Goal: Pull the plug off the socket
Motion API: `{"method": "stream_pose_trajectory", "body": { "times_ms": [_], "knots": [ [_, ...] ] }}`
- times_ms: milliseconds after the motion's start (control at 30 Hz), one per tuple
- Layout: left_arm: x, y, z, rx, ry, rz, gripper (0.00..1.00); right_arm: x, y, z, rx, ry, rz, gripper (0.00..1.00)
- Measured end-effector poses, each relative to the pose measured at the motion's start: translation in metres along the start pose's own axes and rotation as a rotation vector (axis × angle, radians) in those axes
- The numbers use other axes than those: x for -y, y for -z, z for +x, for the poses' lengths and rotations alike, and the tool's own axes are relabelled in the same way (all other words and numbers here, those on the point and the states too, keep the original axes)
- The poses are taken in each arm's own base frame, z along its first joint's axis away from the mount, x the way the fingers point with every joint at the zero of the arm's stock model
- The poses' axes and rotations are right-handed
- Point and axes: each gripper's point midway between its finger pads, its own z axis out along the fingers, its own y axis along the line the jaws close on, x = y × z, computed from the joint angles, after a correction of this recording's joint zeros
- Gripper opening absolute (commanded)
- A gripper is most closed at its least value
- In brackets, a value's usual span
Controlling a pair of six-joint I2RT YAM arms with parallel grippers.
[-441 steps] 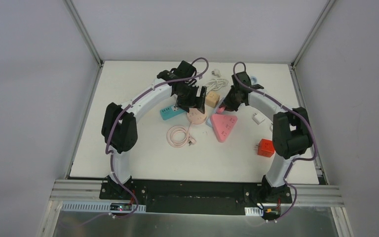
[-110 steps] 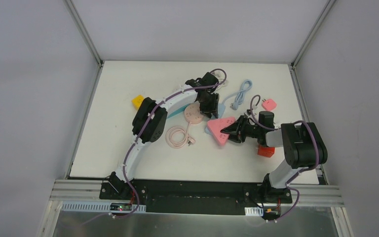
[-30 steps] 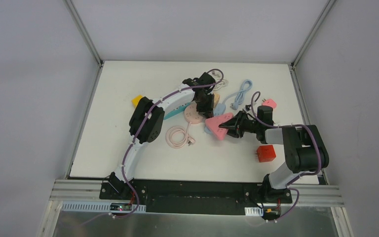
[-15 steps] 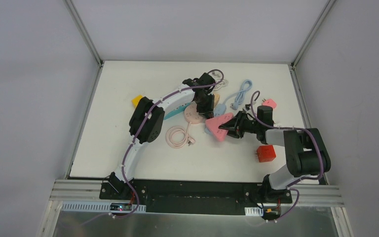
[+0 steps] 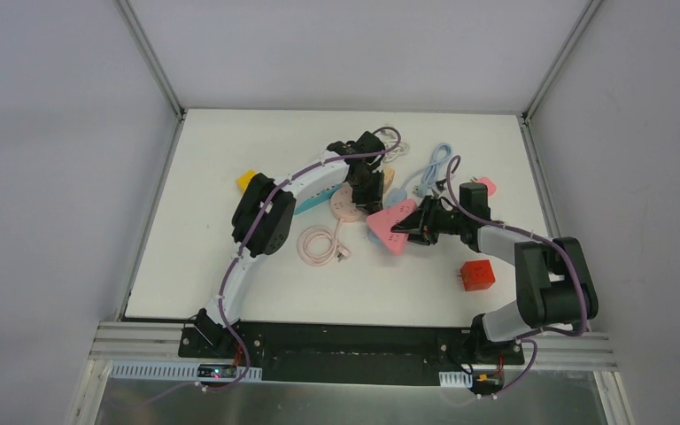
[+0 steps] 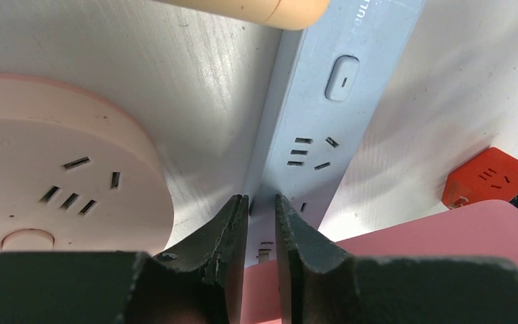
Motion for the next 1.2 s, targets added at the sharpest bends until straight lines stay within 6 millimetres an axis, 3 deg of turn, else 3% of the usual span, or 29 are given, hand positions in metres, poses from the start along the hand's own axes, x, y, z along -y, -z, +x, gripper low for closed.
{"method": "stream_pose_trajectory", "body": {
  "times_ms": [267, 467, 633, 767, 900, 1033, 1200],
  "knots": [
    [0.000, 0.001, -0.001, -0.002, 0.002, 0.008, 0.22, -0.004, 0.001, 0.000, 0.000, 0.014, -0.009, 0.00],
    [0.006, 0.004, 0.001, -0.009, -0.005, 0.028, 0.29, -0.036, 0.016, 0.003, 0.035, 0.123, -0.065, 0.00],
    [0.005, 0.021, -0.004, -0.001, 0.001, 0.026, 0.37, -0.051, 0.034, 0.002, 0.109, 0.178, -0.057, 0.00],
    [0.007, 0.052, -0.022, 0.065, 0.009, 0.049, 0.44, -0.055, 0.052, -0.002, 0.175, 0.173, -0.041, 0.00],
    [0.004, 0.106, -0.043, 0.180, 0.014, 0.051, 0.53, -0.050, 0.068, -0.009, 0.238, 0.122, 0.003, 0.00],
    [-0.010, 0.159, -0.055, 0.309, 0.005, 0.004, 0.69, -0.015, 0.079, -0.043, 0.402, 0.016, 0.209, 0.00],
    [-0.032, 0.209, -0.048, 0.420, -0.015, -0.077, 0.81, 0.024, 0.083, -0.056, 0.445, -0.106, 0.362, 0.05]
  ]
}}
